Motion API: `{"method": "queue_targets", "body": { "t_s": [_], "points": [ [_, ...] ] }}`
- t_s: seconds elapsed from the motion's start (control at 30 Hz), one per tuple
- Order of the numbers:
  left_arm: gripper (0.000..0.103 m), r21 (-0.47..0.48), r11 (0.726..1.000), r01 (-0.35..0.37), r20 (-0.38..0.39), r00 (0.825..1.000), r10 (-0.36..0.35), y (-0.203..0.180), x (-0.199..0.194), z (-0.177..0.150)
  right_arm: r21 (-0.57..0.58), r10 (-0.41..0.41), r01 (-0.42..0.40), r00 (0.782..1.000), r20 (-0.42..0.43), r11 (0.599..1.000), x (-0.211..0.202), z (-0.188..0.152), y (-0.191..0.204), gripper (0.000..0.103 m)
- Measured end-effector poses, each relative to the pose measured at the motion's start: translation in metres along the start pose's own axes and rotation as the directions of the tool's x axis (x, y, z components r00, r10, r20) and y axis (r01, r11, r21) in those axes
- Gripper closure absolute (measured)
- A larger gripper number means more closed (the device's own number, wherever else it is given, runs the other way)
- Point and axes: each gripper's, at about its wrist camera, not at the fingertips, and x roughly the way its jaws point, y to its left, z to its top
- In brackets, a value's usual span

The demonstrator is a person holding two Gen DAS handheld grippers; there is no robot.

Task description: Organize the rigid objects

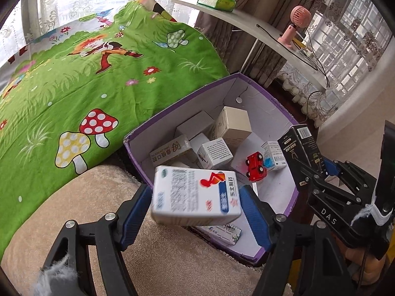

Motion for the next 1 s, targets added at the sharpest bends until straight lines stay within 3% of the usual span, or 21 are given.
{"method": "queue_targets", "body": {
  "t_s": [0.07, 0.17, 0.2, 0.43, 0.73, 0.87, 1.0],
  "points": [
    [0.021, -0.016, 1.000, 0.005, -0.013, 1.000, -0.005, 0.003, 0.003, -0.001, 0.007, 0.002, -0.002, 1.000, -0.008, 1.000, 0.002, -0.001, 0.000, 0.055],
    [0.020, -0.042, 0.999, 0.029, -0.051, 0.998, -0.031, 0.008, 0.010, -0.006, 0.019, 0.012, -0.012, 1.000, -0.005, 1.000, 0.002, -0.003, 0.000, 0.034],
    [0.020, -0.050, 0.998, 0.031, -0.058, 0.998, -0.034, 0.009, 0.012, -0.007, 0.019, 0.017, -0.016, 1.000, -0.002, 1.000, 0.002, -0.003, 0.001, 0.032],
    [0.010, -0.030, 0.999, 0.042, -0.059, 0.997, -0.044, 0.006, 0.013, -0.012, 0.015, 0.037, -0.037, 0.999, -0.004, 0.999, 0.001, -0.005, 0.004, 0.028],
    [0.008, 0.036, 0.986, -0.165, -0.062, 0.984, 0.167, -0.001, 0.013, -0.011, 0.017, 0.045, -0.044, 0.999, -0.010, 0.999, 0.001, -0.008, 0.006, 0.028],
    [0.005, 0.026, 0.988, -0.150, -0.012, 0.989, 0.150, 0.003, 0.005, -0.008, 0.021, 0.040, -0.040, 0.999, -0.002, 0.999, 0.000, -0.008, 0.006, 0.028],
    [0.005, 0.048, 0.997, -0.066, 0.030, 0.997, 0.065, -0.002, -0.001, -0.006, 0.035, 0.030, -0.031, 0.999, 0.023, 0.999, -0.004, -0.008, 0.004, 0.028]
  ]
}}
